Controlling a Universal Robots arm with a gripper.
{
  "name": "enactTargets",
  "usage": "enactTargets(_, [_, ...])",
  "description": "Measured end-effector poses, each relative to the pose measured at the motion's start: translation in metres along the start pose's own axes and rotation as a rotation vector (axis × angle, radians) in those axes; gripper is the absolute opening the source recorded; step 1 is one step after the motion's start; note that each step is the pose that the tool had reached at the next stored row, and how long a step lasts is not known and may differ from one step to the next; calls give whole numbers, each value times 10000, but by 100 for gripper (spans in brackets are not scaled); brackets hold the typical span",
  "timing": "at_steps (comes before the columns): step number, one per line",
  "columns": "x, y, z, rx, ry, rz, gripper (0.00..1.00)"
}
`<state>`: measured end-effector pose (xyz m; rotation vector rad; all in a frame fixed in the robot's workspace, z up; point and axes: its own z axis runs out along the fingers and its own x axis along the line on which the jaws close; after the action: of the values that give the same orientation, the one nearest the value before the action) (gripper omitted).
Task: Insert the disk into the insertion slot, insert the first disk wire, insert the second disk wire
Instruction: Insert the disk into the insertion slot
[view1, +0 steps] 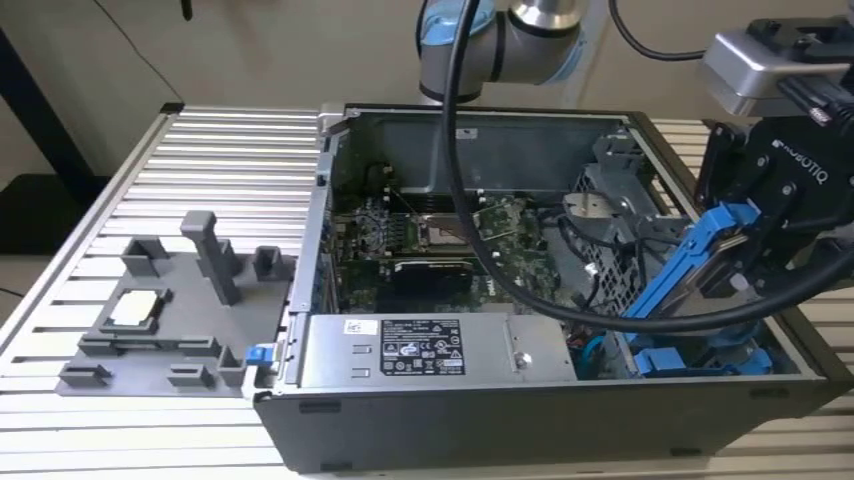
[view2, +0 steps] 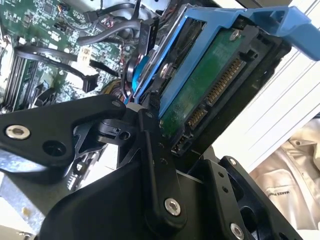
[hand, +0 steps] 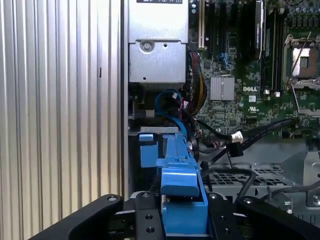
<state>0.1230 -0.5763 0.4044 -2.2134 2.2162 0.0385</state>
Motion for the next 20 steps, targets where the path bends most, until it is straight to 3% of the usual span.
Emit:
enactTargets(13, [5, -3, 234, 0, 0, 0, 33])
enactTargets(20, [7, -4, 325, 0, 1, 0, 33])
